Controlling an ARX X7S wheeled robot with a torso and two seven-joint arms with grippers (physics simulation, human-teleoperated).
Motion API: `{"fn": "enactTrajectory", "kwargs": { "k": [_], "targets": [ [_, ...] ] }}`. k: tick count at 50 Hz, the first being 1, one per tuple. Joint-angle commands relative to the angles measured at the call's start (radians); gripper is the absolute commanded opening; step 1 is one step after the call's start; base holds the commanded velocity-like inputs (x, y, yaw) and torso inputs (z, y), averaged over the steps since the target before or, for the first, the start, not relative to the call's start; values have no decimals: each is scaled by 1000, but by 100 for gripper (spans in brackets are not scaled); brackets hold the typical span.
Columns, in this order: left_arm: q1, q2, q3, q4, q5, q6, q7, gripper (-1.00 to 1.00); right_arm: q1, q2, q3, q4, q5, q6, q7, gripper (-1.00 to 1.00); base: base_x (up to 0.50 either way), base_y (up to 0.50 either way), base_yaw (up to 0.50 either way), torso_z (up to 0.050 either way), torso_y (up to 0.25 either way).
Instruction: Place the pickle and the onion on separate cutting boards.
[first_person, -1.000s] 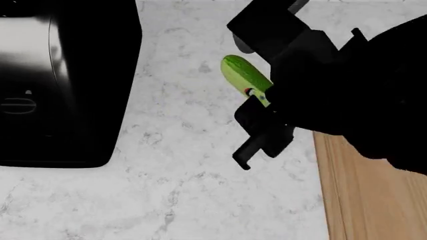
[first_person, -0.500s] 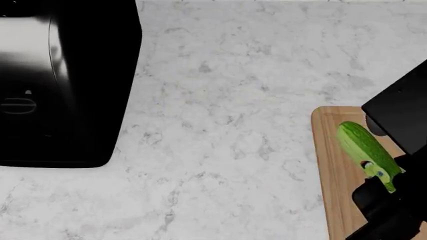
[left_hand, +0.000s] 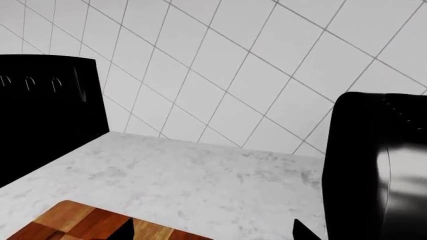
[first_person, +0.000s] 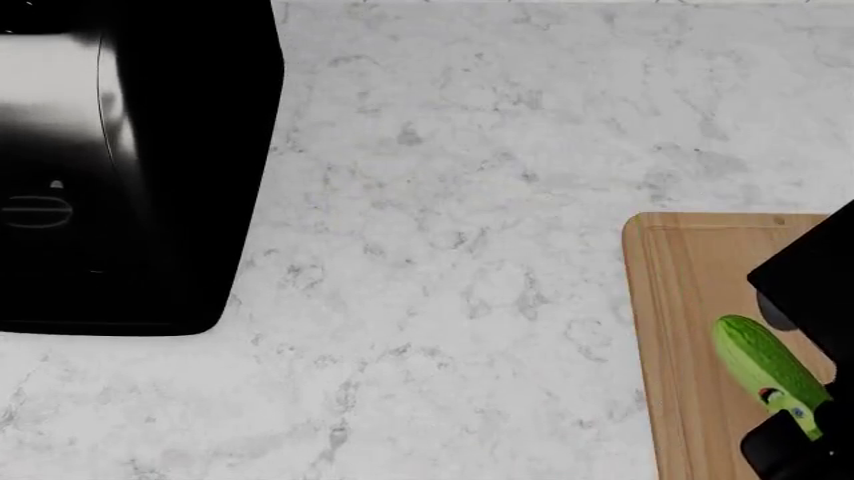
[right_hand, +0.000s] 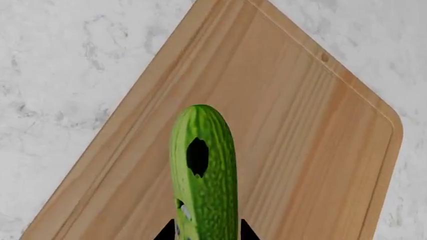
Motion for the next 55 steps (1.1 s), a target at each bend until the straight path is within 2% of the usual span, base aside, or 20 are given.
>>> {"fn": "enactTrajectory", "kwargs": {
  "k": [1, 11, 12, 15, 27, 38, 42, 51, 55],
  "targets": [
    [7, 7, -4, 2, -12, 12, 6, 100, -8, 2, -10, 3, -17, -12, -23, -100, 0, 0, 0, 0, 0],
    [7, 11, -9, 1, -3, 10, 13, 100, 17, 20, -11, -11, 11, 5, -10, -100, 0, 0, 0, 0, 0],
    [11, 7, -12, 1, -14, 13, 5, 100, 19, 22, -10, -12, 18, 6, -4, 100, 0, 0, 0, 0, 0],
    [22, -10, -29, 0, -50, 22, -21, 100, 33, 29, -6, -14, 50, 17, 19, 100, 0, 0, 0, 0, 0],
    [10, 17, -25, -1, -2, 7, 27, 100, 137, 12, -16, -15, 87, 64, 36, 100, 0, 0, 0, 0, 0],
    [20, 10, -51, -6, -27, 10, 16, 100, 312, 31, -48, -10, 276, 79, 127, 100, 0, 0, 0, 0, 0],
    [24, 6, -54, -3, -42, 14, 11, 100, 362, 39, -38, -7, 299, 58, 140, 100, 0, 0, 0, 0, 0],
    [51, -21, -87, -1, -108, 29, -40, 100, 331, 91, 6, -48, 311, -109, 179, 100, 0, 0, 0, 0, 0],
    [39, -6, -74, -3, -84, 27, -17, 100, 341, 100, 18, -46, 371, -147, 230, 100, 0, 0, 0, 0, 0]
  ]
}}
